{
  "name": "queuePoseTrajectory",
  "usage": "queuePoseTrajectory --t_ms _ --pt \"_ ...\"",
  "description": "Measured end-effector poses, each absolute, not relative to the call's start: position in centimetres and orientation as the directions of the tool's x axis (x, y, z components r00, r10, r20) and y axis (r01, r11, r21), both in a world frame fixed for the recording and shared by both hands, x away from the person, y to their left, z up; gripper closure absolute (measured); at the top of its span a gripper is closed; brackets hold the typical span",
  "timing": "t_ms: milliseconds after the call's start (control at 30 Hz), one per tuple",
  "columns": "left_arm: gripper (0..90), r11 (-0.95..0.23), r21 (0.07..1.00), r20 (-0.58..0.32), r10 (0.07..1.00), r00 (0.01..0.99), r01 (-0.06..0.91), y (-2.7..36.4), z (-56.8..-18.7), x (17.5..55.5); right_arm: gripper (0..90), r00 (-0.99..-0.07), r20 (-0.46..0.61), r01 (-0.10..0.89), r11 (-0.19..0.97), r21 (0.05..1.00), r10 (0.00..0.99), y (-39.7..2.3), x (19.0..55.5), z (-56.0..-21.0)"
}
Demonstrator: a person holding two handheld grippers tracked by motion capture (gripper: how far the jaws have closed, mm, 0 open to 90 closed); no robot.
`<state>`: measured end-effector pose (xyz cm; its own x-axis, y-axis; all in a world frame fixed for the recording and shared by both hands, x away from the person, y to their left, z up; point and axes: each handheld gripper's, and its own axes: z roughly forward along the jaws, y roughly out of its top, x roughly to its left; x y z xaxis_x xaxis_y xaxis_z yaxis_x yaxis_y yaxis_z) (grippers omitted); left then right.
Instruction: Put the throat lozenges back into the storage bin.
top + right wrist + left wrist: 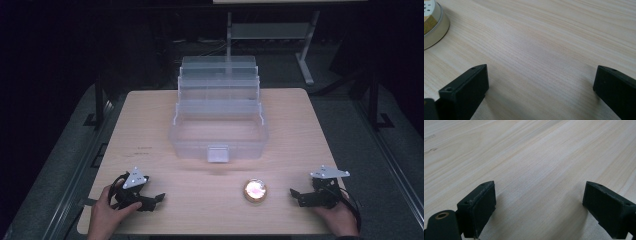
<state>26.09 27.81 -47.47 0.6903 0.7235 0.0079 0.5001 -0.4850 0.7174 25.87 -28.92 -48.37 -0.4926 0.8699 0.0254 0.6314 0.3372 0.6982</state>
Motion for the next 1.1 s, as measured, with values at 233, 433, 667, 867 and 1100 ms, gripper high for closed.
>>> queuePoseTrajectory --t_ms 233,433,667,867,1100 --pt "10.5 -0.485 0.717 0.008 0.724 0.69 0.5 27.8 -47.5 26.1 0.0 -0.489 0.026 0.637 0.336 0.694 0.872 -28.9 25.9 -48.3" --pt "10.5 -0.485 0.718 0.008 0.724 0.69 0.5 27.8 -47.5 26.1 0.0 -0.493 0.031 0.66 0.351 0.664 0.869 -28.7 26.0 -48.0" --pt "10.6 -0.485 0.717 0.008 0.724 0.69 0.5 27.8 -47.5 26.1 5.0 -0.499 0.049 0.671 0.35 0.654 0.865 -28.8 26.0 -47.3" --pt "10.5 -0.485 0.717 0.008 0.723 0.69 0.5 27.8 -47.5 26.1 5.0 -0.502 0.049 0.667 0.35 0.658 0.864 -28.9 26.0 -46.9" --pt "10.6 -0.485 0.717 0.008 0.724 0.69 0.5 27.8 -47.5 26.1 5.0 -0.511 0.048 0.675 0.366 0.64 0.858 -28.8 26.0 -46.5"
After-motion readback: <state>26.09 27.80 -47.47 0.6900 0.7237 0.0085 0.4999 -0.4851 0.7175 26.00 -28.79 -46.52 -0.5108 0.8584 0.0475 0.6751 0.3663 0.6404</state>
